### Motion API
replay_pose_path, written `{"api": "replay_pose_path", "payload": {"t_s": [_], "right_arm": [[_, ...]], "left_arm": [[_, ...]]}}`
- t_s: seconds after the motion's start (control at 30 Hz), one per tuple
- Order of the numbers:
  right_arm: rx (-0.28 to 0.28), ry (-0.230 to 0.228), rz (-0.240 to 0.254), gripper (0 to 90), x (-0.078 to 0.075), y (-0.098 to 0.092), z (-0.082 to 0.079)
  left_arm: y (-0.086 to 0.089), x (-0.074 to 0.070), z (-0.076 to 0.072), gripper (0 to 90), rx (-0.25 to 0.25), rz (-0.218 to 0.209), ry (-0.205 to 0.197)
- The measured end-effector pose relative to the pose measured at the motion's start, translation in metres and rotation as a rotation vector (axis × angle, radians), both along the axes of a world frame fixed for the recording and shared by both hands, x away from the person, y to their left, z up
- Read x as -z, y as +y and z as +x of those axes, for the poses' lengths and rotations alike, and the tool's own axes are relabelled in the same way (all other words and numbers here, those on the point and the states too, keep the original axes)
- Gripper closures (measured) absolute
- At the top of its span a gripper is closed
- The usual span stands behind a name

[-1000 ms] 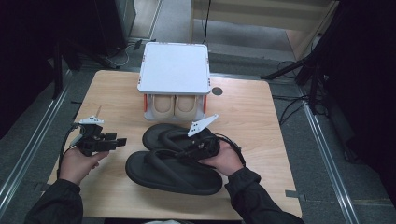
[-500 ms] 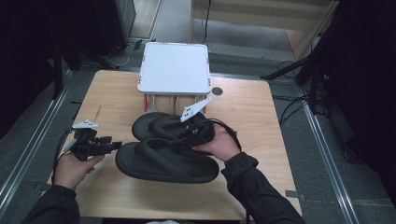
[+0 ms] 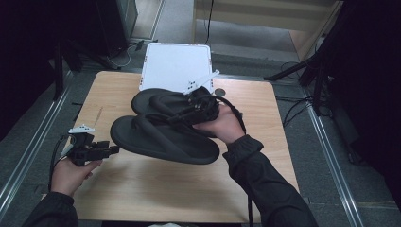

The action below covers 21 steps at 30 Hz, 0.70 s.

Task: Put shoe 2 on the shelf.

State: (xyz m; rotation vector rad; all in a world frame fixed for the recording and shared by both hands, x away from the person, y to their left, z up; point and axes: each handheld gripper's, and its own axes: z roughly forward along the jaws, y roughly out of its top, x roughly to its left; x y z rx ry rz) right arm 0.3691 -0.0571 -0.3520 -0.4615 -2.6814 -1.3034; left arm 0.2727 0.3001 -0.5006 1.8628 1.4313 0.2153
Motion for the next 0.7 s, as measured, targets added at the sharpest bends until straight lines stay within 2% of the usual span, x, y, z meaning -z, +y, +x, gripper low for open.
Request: {"api": "replay_pose_path", "payload": {"t_s": [0.13, 0.27, 0.3, 0.4, 0.53, 0.7], "right_arm": [[0.063, -0.028, -0.005, 76.1, -0.018, 0.002, 0.01], [0.134, -0.026, -0.006, 76.1, -0.03, 0.005, 0.023], [0.166, -0.02, -0.011, 76.0, -0.032, 0.006, 0.029], [0.23, -0.02, -0.023, 76.0, -0.034, 0.009, 0.043], [0.355, -0.032, -0.042, 76.1, -0.034, 0.015, 0.064], [0.508, -0.012, -0.069, 76.1, -0.027, 0.024, 0.093]], "left_arm": [[0.001, 0.001, 0.001, 42.8, -0.002, -0.001, 0.001], [0.0, 0.001, 0.002, 42.8, 0.007, 0.001, 0.008], [0.0, 0.001, 0.002, 42.8, 0.007, 0.002, 0.007], [0.0, 0.002, 0.002, 42.8, 0.006, 0.001, 0.008], [-0.001, 0.002, 0.002, 42.8, 0.008, 0.0, 0.011], [-0.003, 0.003, 0.004, 42.8, 0.017, -0.001, 0.012]]}}
